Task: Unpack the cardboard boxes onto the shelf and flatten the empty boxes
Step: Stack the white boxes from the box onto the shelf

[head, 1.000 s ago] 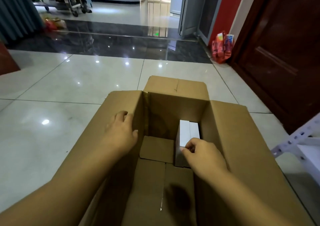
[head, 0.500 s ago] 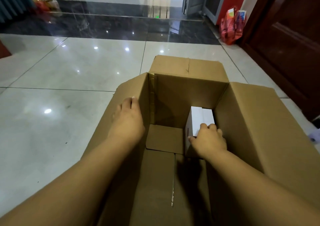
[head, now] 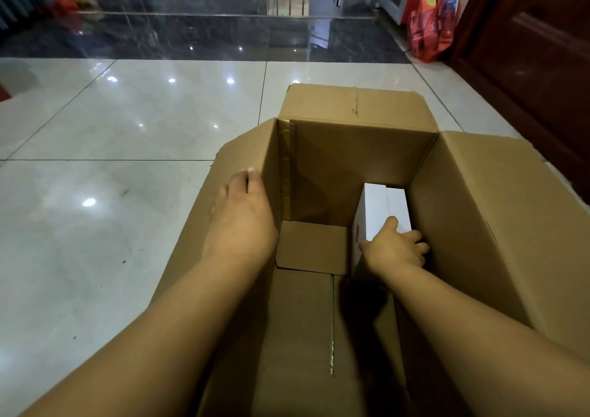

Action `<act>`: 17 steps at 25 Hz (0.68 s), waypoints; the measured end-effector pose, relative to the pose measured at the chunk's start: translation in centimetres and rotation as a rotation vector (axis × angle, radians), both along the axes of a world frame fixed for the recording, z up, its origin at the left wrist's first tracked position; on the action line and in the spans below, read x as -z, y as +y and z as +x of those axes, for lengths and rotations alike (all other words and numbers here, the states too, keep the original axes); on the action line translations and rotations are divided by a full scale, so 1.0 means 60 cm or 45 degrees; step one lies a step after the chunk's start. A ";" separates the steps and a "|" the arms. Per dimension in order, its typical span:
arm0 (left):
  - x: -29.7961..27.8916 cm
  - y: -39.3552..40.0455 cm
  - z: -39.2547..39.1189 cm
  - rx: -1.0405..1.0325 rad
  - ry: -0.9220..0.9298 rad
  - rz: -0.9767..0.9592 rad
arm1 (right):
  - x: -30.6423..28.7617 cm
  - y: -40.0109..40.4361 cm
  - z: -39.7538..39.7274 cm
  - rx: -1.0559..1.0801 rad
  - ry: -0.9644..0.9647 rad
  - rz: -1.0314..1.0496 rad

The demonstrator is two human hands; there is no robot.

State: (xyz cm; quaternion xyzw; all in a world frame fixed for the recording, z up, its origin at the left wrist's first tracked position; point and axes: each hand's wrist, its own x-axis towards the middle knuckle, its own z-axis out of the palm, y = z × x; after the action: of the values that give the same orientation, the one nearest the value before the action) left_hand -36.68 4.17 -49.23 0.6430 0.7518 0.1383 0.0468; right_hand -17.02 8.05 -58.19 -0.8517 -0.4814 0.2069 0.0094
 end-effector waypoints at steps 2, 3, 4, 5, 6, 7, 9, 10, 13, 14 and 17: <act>-0.001 -0.002 -0.001 -0.001 0.009 0.008 | -0.004 -0.006 -0.002 -0.007 0.021 0.005; -0.001 -0.003 -0.001 -0.001 0.017 0.007 | -0.009 -0.010 -0.002 -0.020 0.027 -0.001; -0.001 -0.005 -0.002 0.002 0.029 0.006 | -0.016 -0.015 -0.002 -0.037 0.031 -0.002; -0.001 -0.009 -0.001 0.011 0.044 0.006 | -0.023 -0.022 -0.002 -0.051 0.039 0.001; -0.003 -0.012 0.000 0.020 0.062 0.011 | -0.033 -0.029 -0.001 -0.066 0.053 0.015; -0.005 -0.016 0.002 0.030 0.085 0.019 | -0.044 -0.037 -0.001 -0.081 0.075 0.034; -0.009 -0.024 0.002 0.070 0.133 0.056 | -0.067 -0.058 0.001 -0.110 0.154 0.078; -0.009 -0.027 0.002 0.108 0.145 0.097 | -0.079 -0.071 0.003 -0.122 0.208 0.107; -0.011 -0.046 0.012 0.245 0.086 0.207 | -0.110 -0.115 0.017 -0.165 0.407 0.225; -0.012 -0.058 0.019 0.259 0.030 0.226 | -0.119 -0.131 0.024 -0.175 0.476 0.274; -0.022 -0.097 0.045 0.201 -0.202 0.195 | -0.152 -0.173 0.045 -0.177 0.691 0.418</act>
State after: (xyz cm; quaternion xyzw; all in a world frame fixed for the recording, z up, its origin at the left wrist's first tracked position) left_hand -33.95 -1.66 -47.92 0.6890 0.6800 0.2416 0.0676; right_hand -14.35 -2.36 -49.07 -0.7177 -0.5453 0.3461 0.2604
